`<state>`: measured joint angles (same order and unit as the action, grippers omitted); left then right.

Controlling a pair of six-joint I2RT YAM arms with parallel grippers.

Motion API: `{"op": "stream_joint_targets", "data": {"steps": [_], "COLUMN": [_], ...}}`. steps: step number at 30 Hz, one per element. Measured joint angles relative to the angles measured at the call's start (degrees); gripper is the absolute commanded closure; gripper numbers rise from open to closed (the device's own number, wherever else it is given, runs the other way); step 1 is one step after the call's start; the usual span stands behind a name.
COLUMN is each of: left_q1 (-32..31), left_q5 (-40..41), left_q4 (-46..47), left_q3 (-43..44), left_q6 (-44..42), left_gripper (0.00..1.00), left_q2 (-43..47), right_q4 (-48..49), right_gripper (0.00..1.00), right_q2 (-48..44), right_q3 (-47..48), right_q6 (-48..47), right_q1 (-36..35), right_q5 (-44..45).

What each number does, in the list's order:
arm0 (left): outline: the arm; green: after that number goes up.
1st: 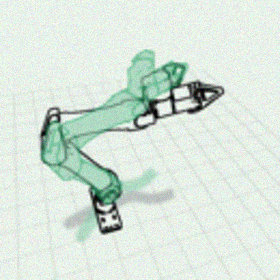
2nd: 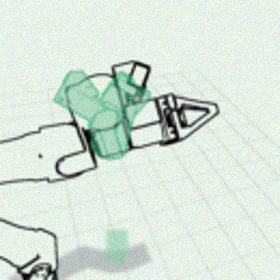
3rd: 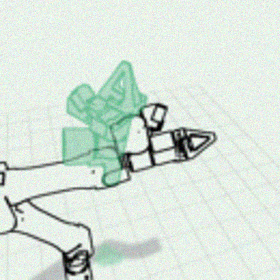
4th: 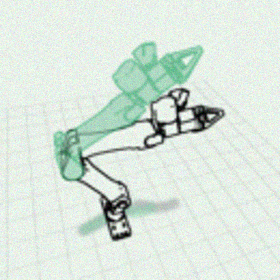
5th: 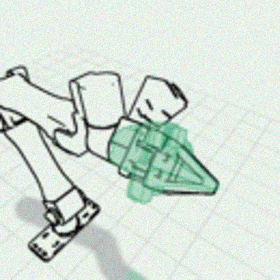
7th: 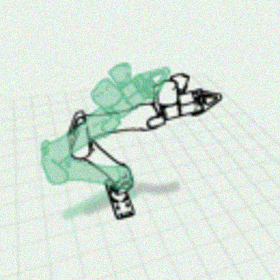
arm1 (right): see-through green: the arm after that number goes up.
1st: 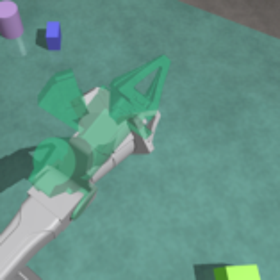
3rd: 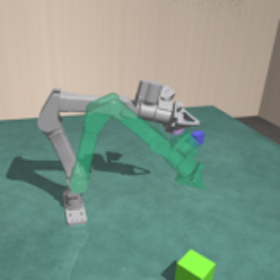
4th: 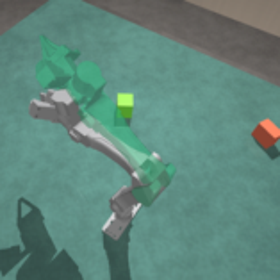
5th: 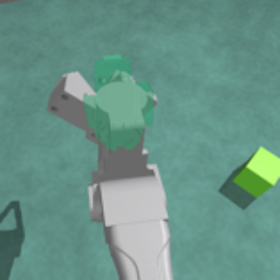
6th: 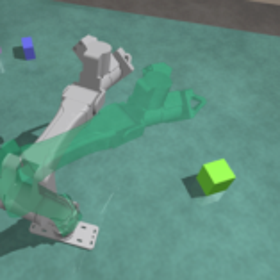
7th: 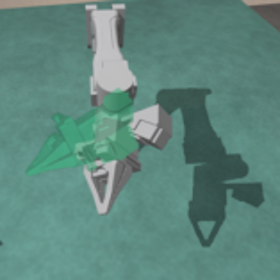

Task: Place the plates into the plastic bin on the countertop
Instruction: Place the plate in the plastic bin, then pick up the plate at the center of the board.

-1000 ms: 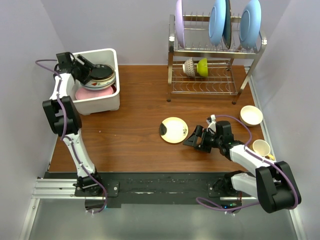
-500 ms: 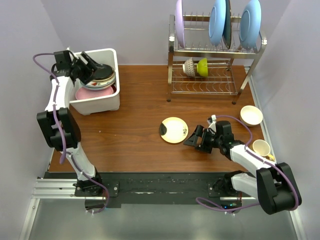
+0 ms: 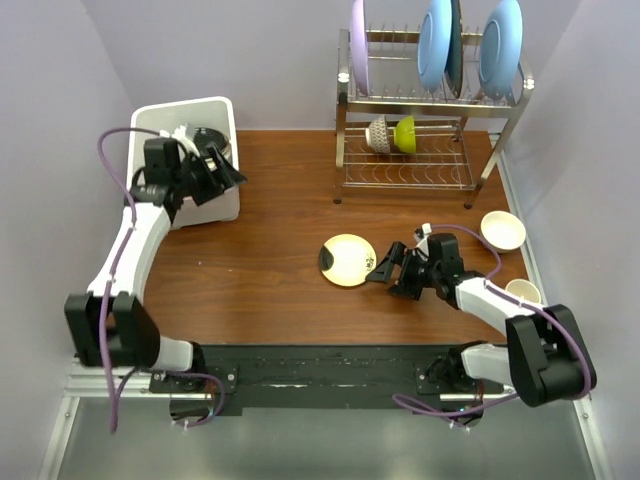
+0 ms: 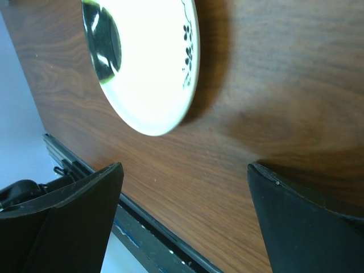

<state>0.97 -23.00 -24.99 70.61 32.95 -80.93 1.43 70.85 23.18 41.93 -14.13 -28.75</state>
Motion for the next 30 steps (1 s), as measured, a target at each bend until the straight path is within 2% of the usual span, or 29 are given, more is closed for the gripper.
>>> {"op": "stream_joint_targets", "data": {"steps": [3, 4, 8, 13, 19, 22, 30], "left_q1": [-5.4, -7.3, -13.3, -20.5, -30.0, -32.3, -33.2], "left_q5": [2.5, 3.2, 6.2, 10.1, 13.6, 14.6, 17.5], "left_q4": [0.6, 0.9, 2.9, 5.0, 7.7, 8.6, 11.4], "left_q3": [-5.5, -7.0, -13.2, -19.0, -21.3, -21.7, -23.7], "left_q6": [-0.9, -1.1, -0.5, 2.0, 5.5, 7.0, 10.0], "left_gripper": [0.20, 0.20, 0.20, 0.21, 0.21, 0.21, 0.21], "left_q2": [6.4, 7.8, 11.2, 10.2, 6.0, 5.2, 3.9], "right_q4": [1.8, 2.2, 3.6, 5.5, 9.9, 11.5, 13.4], "right_gripper": [0.14, 0.19, 0.27, 0.36, 0.47, 0.53, 0.61], "right_q2": [2.2, 2.7, 5.4, 9.2, 13.3, 15.1, 19.1], "right_q3": [0.8, 1.0, 1.7, 3.4, 4.1, 4.6, 6.5], "right_q6": [0.8, 0.9, 1.8, 3.0, 4.7, 5.7, 7.1], "right_q1": [0.0, 0.0, 0.0, 0.0, 0.0, 0.0, 0.0], "right_q5": [-0.5, -0.5, -0.4, -0.6, -1.0, -1.1, -1.2]}}
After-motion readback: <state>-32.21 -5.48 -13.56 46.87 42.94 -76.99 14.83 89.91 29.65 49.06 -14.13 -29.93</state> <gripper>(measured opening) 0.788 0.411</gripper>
